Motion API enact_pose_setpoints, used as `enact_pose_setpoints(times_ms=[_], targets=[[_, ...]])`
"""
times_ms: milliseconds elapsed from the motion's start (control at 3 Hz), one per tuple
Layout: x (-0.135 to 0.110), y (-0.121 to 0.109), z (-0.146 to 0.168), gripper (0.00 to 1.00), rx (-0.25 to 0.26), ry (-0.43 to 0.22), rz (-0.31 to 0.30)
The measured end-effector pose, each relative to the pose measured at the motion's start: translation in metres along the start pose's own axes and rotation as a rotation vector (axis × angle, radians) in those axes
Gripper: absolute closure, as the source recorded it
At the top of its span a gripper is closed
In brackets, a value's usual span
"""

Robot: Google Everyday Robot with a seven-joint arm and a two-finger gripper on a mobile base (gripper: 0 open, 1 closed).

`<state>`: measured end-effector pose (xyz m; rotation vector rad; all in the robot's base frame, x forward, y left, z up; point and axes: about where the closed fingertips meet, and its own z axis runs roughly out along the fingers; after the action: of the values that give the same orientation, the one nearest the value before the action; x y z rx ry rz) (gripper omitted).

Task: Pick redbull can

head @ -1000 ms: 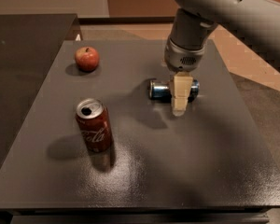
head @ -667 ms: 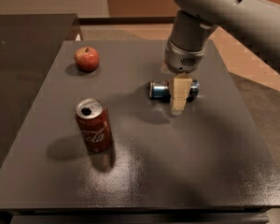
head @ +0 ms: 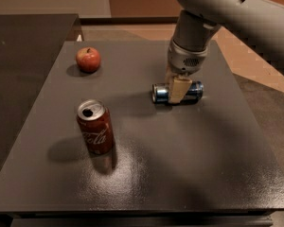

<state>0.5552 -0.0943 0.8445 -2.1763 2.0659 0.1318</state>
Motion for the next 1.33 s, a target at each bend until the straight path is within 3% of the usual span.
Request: enact_pose_setpoints(times_ms=[333, 667, 1333], targets=[[0.000, -0.001, -0.003, 0.94, 0.004, -0.004, 0.000], [-0.006, -0.003, -0.044, 1.00, 0.059, -0.039, -0.007], [-0.024, -0.008, -0.120, 1.00, 0.170, -0.091, -0.060]])
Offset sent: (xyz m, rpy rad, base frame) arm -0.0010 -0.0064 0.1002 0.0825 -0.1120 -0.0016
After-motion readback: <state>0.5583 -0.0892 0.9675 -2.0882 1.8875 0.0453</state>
